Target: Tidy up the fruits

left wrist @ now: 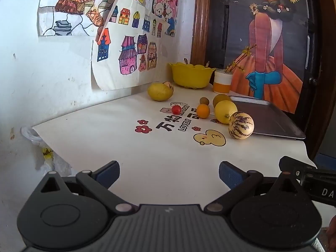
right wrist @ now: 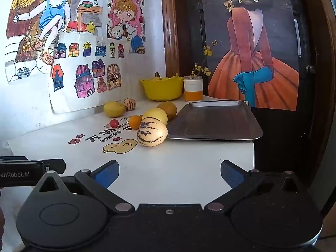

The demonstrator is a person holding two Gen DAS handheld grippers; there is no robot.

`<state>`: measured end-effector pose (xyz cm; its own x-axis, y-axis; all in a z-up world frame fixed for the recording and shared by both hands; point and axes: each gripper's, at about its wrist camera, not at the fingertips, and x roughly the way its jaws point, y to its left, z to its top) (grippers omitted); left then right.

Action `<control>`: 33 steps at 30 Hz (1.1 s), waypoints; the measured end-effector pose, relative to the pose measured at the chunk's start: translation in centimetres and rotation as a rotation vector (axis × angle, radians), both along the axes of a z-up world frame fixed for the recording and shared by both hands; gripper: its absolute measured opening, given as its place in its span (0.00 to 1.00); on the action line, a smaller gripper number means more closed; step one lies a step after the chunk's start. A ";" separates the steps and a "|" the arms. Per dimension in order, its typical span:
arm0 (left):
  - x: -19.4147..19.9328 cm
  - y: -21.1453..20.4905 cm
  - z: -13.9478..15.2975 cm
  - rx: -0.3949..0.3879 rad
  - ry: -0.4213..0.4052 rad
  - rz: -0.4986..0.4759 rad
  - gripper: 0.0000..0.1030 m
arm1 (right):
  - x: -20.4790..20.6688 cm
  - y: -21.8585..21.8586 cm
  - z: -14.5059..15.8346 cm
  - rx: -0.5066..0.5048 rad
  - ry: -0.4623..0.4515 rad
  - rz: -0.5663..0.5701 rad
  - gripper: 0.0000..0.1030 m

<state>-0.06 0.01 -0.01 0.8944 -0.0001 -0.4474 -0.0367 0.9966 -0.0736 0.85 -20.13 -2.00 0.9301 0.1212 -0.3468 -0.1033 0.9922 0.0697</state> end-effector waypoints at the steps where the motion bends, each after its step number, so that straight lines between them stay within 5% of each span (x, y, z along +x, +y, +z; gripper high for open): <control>1: 0.0 0.0 0.0 -0.001 0.002 0.000 1.00 | 0.0 0.0 0.0 -0.001 0.001 0.000 1.00; 33: 0.1 0.6 -0.1 -0.034 0.043 0.031 1.00 | -0.3 0.4 0.0 0.003 0.001 0.012 1.00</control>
<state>0.08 0.66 -0.10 0.8743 0.0111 -0.4853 -0.0712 0.9919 -0.1055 0.57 -19.73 -1.97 0.9283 0.1336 -0.3470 -0.1154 0.9907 0.0726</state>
